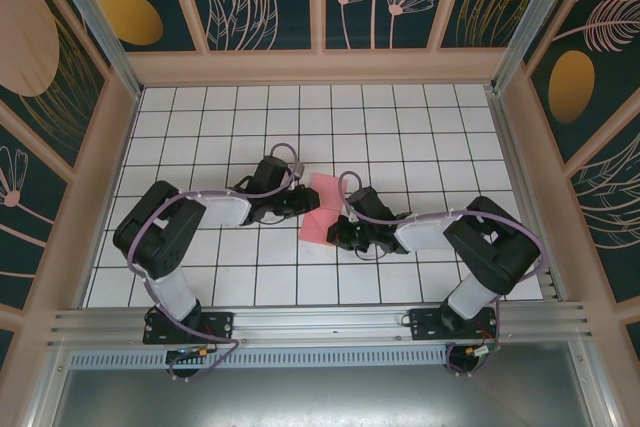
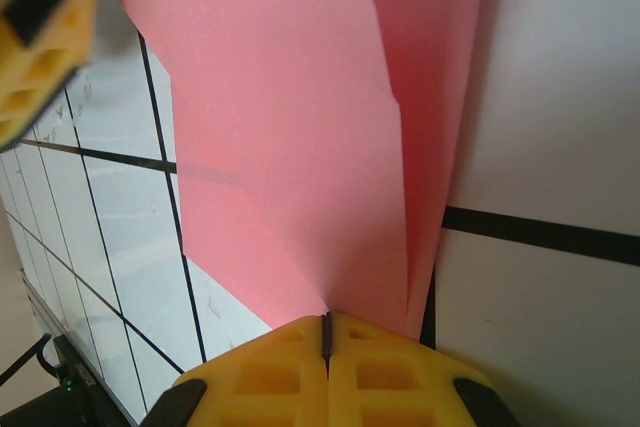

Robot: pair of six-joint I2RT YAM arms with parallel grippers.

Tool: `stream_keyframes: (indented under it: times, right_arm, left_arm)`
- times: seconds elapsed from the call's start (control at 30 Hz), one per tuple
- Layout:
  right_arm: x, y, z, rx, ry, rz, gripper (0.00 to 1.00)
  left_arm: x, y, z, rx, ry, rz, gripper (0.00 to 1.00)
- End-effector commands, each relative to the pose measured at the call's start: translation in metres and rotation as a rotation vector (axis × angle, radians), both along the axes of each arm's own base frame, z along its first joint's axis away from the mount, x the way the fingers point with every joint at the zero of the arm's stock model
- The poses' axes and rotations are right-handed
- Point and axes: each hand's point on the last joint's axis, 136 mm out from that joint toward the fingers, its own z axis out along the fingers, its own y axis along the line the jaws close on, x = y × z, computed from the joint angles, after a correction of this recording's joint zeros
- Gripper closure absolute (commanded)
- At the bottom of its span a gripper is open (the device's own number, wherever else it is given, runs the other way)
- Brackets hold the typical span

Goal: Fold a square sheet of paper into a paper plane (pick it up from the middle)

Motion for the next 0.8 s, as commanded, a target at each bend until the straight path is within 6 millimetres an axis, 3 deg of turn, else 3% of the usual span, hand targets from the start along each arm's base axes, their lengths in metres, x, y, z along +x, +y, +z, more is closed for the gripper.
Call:
stream_keyframes:
  times: [0.0,0.17,0.3,0.43,0.6,0.77]
  right_arm:
    - [-0.015,-0.028,-0.031,-0.143,0.091,-0.020,0.99]
    - [0.001,-0.013,-0.006,-0.086,0.032,-0.023,0.97]
    - [0.017,0.002,0.022,-0.022,-0.029,-0.026,0.96]
    - [0.028,0.017,0.034,0.010,-0.048,-0.017,0.96]
    - [0.037,0.024,0.020,-0.016,-0.027,-0.019,0.96]
    - [0.038,0.019,-0.009,-0.073,0.022,-0.037,0.96]
  left_arm:
    - [0.001,0.002,-0.015,0.025,0.010,0.006,0.77]
    - [-0.003,0.021,-0.046,0.151,0.050,0.046,0.77]
    - [-0.008,0.026,-0.055,0.175,0.066,0.050,0.78]
    - [-0.009,0.026,-0.055,0.171,0.069,0.050,0.78]
    - [-0.009,0.025,-0.054,0.165,0.070,0.047,0.77]
    - [-0.010,0.026,-0.056,0.168,0.074,0.046,0.78]
